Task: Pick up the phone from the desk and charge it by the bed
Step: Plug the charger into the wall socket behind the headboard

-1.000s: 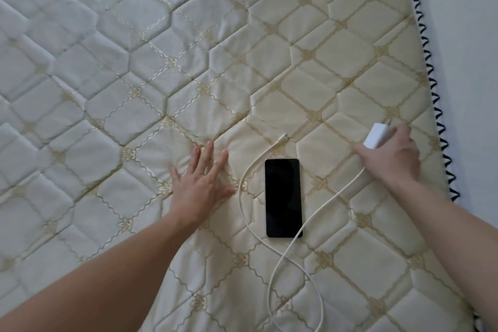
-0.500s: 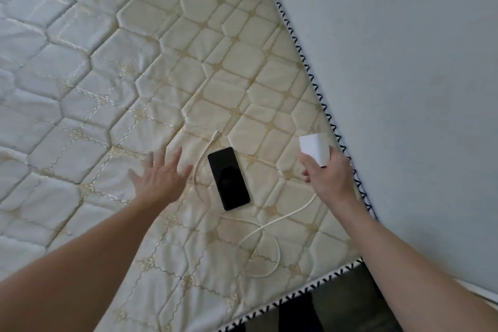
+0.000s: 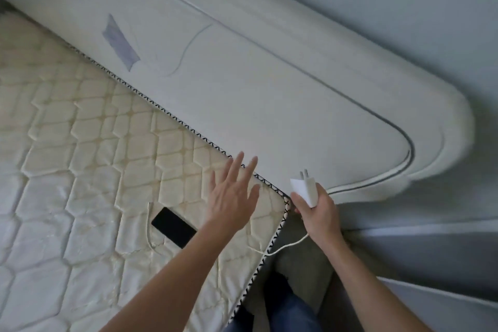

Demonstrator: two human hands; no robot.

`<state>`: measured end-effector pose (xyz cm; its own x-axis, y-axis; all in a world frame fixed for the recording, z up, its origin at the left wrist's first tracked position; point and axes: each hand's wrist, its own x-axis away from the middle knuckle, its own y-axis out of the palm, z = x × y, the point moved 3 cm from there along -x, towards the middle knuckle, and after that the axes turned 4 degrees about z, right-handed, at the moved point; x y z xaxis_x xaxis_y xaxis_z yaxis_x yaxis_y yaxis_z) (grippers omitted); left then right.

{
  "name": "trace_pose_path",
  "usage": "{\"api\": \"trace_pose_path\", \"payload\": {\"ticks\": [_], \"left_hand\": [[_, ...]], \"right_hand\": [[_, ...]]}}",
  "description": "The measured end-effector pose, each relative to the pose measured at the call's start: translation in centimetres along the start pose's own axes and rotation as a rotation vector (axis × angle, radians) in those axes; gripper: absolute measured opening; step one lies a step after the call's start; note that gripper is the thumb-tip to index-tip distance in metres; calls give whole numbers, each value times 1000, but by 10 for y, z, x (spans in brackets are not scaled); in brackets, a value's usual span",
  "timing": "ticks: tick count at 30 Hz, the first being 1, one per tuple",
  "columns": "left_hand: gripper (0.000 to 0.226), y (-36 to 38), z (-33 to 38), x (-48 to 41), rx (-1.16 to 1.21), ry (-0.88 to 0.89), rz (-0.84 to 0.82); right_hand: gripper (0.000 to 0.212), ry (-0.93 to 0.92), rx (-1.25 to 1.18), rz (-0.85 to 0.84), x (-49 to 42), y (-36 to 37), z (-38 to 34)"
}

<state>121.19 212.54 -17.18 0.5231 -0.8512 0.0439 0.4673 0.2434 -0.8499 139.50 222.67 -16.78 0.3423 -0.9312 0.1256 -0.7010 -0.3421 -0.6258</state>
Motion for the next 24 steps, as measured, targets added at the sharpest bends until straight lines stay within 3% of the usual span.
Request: {"api": "trace_pose_path", "payload": {"ticks": [2,7,9,14,17,21,24], "left_hand": [[61,5,38,-5,-7,118,-27],[64,37,115,-14,-52,379,-111],[66,54,143,-14,-67,498,-137],[79,105,198,-23,-123,722,-100],[91,137,214,-38,-214,766,-51],[102,173,218,-50,-295,756,35],[99,193,212,-55,-313,765,133]], "right_hand": [[36,43,-98,85,12,-30,18],[13,275,-223,271,37,-85,80],[13,346,-298,338,43,-99,105],[12,495,-371,458,36,-115,165],[25,548,-345,475,16,-116,204],[15,551,-309,487,-21,-110,244],[20,536,-295,519,-45,-105,268]]}}
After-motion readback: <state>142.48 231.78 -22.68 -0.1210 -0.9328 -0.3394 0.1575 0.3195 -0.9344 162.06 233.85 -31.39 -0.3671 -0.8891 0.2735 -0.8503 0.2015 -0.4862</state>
